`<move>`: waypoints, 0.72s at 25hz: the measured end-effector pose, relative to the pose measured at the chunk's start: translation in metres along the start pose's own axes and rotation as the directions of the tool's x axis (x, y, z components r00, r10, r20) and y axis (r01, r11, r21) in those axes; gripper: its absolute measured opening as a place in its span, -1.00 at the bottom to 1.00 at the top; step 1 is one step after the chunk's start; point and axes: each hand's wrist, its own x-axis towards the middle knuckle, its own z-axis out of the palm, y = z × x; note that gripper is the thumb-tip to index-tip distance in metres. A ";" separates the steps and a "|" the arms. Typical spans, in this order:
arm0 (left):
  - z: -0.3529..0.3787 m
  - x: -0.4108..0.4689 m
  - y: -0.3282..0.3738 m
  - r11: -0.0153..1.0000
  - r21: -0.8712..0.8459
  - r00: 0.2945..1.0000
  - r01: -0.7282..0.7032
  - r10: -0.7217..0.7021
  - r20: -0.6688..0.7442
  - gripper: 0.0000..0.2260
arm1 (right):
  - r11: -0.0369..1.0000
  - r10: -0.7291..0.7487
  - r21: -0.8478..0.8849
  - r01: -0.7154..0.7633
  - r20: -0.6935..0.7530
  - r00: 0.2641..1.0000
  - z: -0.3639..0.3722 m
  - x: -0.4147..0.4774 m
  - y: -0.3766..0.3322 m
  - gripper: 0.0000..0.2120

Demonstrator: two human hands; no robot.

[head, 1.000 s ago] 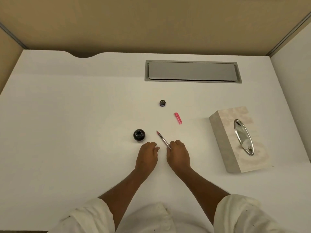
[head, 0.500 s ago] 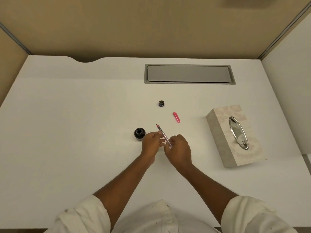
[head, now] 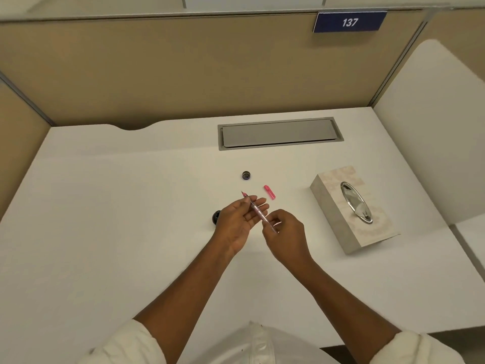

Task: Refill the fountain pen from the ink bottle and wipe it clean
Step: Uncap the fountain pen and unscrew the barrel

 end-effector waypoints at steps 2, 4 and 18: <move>0.002 -0.005 0.007 1.000 -0.005 1.000 -0.014 0.014 0.015 -0.80 | 0.994 0.076 0.079 -0.076 -0.006 0.997 -0.002 -0.006 -0.009 -0.93; 0.004 -0.007 0.012 0.999 -0.022 0.999 -0.033 0.033 0.011 -0.81 | 0.969 0.194 0.153 -0.195 0.017 0.981 -0.001 -0.012 -0.016 -0.79; 0.024 -0.004 -0.008 0.994 -0.099 0.999 -0.053 0.054 0.009 -0.83 | 0.801 0.422 0.506 -0.319 -0.100 0.901 -0.007 -0.026 -0.010 -0.85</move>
